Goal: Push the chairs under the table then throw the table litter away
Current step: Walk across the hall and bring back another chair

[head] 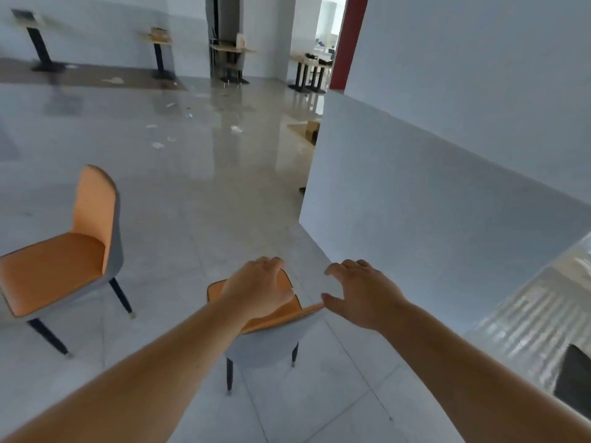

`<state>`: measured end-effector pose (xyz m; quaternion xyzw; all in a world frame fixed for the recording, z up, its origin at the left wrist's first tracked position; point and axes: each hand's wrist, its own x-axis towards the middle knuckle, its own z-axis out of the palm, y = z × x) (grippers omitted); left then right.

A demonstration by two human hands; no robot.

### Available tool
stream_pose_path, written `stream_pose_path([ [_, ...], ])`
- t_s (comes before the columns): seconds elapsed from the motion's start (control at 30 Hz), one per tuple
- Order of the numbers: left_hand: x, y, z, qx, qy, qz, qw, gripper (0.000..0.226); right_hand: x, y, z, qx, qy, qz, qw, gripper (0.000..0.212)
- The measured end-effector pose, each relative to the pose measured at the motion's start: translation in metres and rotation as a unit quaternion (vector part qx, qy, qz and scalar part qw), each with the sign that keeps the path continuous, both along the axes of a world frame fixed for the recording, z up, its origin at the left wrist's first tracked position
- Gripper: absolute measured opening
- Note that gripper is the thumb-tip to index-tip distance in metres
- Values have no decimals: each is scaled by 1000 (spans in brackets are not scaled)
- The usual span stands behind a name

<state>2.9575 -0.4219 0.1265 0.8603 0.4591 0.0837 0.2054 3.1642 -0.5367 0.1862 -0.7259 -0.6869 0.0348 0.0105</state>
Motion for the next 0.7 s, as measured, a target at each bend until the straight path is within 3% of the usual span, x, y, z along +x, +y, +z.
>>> stream_pose_path([
  [0.3,57,44,-131,-204,97,81,971,89,91,103,-113,-143,43,67,987,58],
  [0.4,66,47,-162,-249,151,108,951,94,98,132,-158,-189,70,120,972,68],
  [0.53,79,40,-200,-282,206,173,921,69,107,160,-221,-268,79,193,940,77],
  [0.6,86,34,-215,-253,195,223,921,50,113,164,-250,-293,42,240,925,64],
  [0.7,87,36,-227,-235,188,227,926,25,120,173,-281,-255,8,270,928,37],
])
